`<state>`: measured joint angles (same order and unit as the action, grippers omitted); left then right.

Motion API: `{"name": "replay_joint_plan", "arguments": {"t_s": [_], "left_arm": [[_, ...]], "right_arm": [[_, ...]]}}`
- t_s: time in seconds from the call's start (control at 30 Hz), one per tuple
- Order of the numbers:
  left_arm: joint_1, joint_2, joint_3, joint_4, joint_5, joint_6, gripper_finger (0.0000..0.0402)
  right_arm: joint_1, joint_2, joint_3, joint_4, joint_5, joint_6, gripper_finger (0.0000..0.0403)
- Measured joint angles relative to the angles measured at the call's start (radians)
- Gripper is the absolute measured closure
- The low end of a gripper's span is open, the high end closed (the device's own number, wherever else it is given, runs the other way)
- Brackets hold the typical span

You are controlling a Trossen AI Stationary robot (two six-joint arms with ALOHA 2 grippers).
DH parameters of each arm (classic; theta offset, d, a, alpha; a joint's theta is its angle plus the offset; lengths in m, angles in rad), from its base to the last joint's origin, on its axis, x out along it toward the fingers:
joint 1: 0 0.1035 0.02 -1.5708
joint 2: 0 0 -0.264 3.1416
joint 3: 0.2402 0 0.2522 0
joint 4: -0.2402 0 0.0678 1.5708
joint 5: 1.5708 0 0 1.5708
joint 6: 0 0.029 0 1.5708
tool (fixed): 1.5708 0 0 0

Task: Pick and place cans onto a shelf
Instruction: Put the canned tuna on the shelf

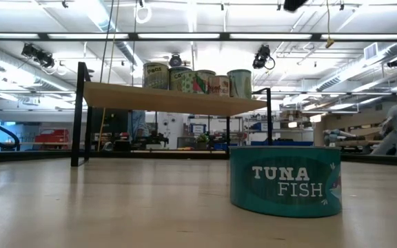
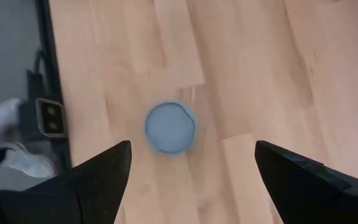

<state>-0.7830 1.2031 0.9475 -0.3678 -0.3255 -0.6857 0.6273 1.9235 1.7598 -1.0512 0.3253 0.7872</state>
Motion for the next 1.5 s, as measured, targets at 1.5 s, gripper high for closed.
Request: {"name": "replay_joint_plan", "arguments": {"t_s": [1.5], "left_arm": [[0.006,-0.015,-0.08,0.051,-0.099,-0.171,0.0307]], "right_arm": [[-0.1,0.238,-0.199,0.37,-0.195,-0.388,0.0091]]}}
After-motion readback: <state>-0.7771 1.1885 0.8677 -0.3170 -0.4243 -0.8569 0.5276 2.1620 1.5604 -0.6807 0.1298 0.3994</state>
